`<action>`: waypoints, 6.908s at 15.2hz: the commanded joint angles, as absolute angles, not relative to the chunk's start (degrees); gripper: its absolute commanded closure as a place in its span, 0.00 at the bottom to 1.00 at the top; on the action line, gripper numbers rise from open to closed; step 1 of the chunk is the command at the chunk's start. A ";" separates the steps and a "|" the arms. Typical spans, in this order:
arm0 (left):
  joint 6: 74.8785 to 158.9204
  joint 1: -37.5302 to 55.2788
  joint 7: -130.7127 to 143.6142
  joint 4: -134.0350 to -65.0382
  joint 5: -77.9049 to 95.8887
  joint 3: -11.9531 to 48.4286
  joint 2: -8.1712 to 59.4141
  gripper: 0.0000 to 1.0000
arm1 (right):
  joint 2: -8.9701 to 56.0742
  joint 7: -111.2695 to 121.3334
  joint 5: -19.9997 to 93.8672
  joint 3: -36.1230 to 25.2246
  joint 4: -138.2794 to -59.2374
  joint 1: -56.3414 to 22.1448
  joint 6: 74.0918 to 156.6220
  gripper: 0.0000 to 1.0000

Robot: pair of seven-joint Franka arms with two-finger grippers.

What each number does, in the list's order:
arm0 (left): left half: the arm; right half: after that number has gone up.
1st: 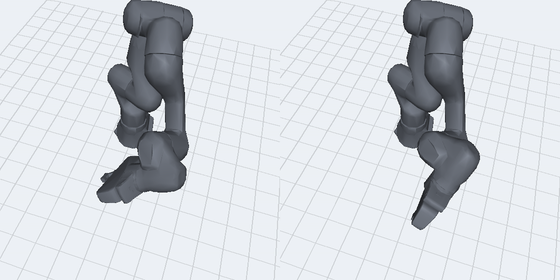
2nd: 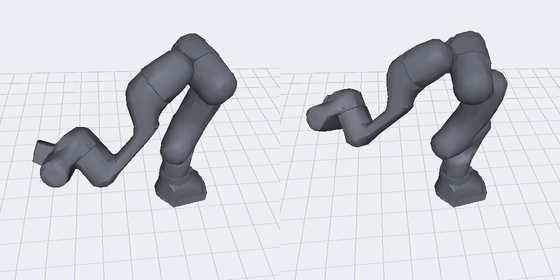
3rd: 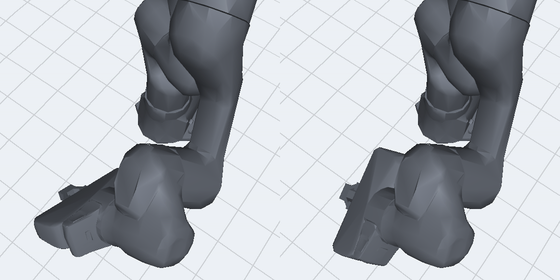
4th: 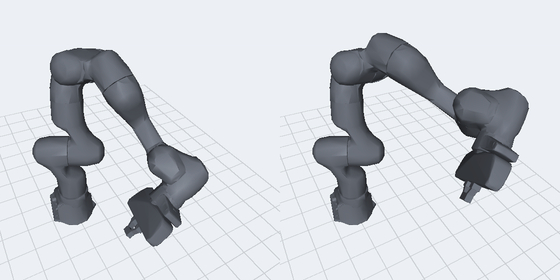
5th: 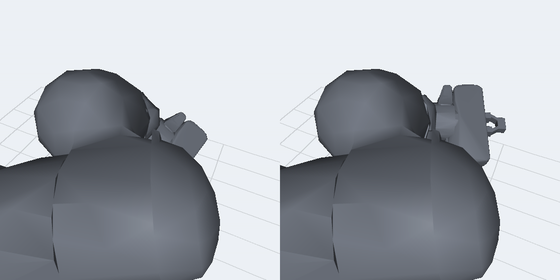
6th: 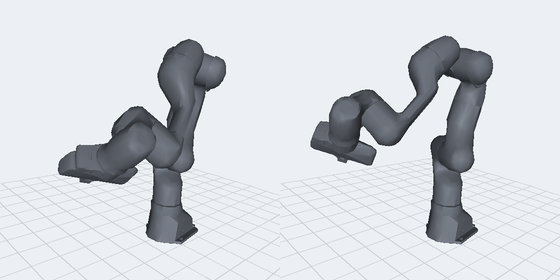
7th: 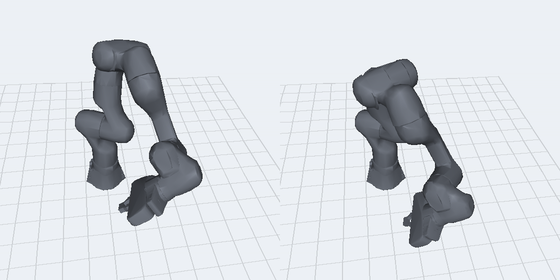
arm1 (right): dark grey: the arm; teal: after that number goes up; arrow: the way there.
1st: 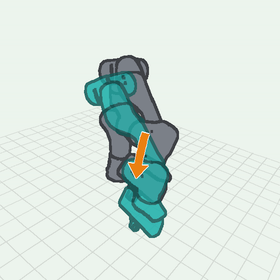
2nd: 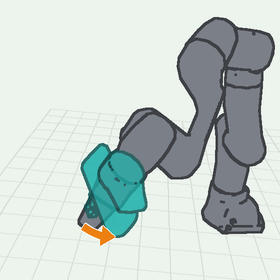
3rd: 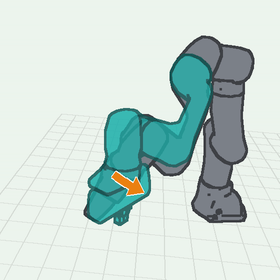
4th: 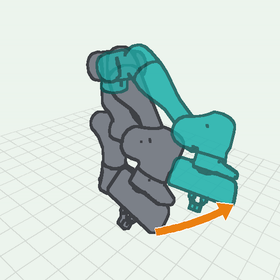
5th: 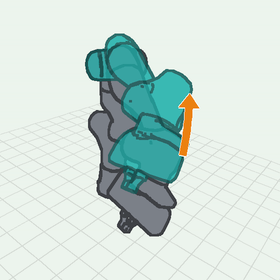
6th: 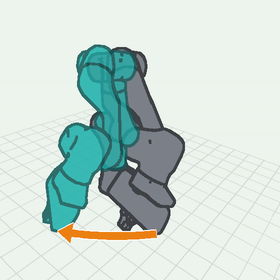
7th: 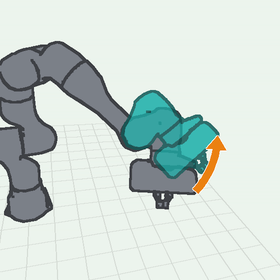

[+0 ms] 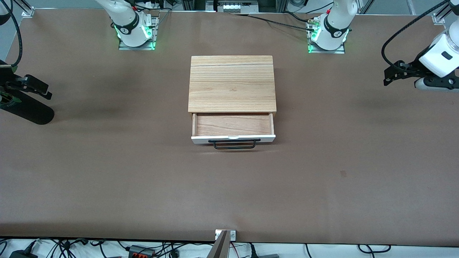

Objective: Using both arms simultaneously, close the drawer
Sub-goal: 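Move both grippers from rest toward the open white drawer's sides, then bring the left gripper and the right gripper to the drawer front, then push the white drawer into the cabinet with both grippers, then pull both grippers back away from the closed drawer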

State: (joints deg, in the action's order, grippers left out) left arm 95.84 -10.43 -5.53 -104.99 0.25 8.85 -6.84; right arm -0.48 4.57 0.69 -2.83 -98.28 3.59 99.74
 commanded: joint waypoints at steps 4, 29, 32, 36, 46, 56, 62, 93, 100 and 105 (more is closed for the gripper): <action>92.90 -10.29 -4.84 -96.26 1.76 9.67 -0.01 0.00 | 5.00 5.27 1.58 -2.90 -95.72 4.74 97.66 0.00; 104.06 -0.27 6.94 -77.17 24.05 10.11 38.48 0.00 | 30.75 -2.24 16.61 -1.14 -90.37 -13.97 133.33 0.00; 105.37 2.01 9.04 -76.99 27.77 10.11 41.48 0.00 | 33.83 -4.04 16.87 -1.06 -86.75 -13.97 133.59 0.00; 107.31 4.92 9.32 -77.08 27.77 10.11 41.92 0.00 | 34.19 -3.52 21.52 2.54 -86.75 -14.15 133.68 0.00; 108.63 7.29 9.14 -77.34 27.69 10.11 42.28 0.00 | 38.76 11.95 33.92 9.23 -87.01 -14.94 134.92 0.00; 106.18 8.26 9.23 -78.13 29.52 10.37 42.19 0.00 | 39.90 12.48 34.01 9.23 -88.33 -16.70 133.69 0.00; 101.34 8.52 8.97 -78.22 31.11 10.37 42.19 0.00 | 39.82 12.39 33.93 9.14 -88.42 -16.44 124.74 0.00; 89.74 9.32 8.61 -78.49 30.85 10.20 43.42 0.00 | 39.73 12.39 33.84 9.14 -88.51 -16.61 110.74 0.00; 89.56 5.73 8.61 -69.53 30.15 9.40 42.45 0.00 | 39.20 11.43 34.10 8.79 -86.67 -14.86 111.27 0.00; 89.21 -0.09 8.44 -69.26 20.94 10.20 37.19 0.00 | 35.61 8.53 34.01 8.79 -82.44 -9.59 111.27 0.00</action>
State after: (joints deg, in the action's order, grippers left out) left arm 90.08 1.22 8.54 -68.73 25.27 9.51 40.60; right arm 37.91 9.84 33.26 8.44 -82.65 -11.62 112.17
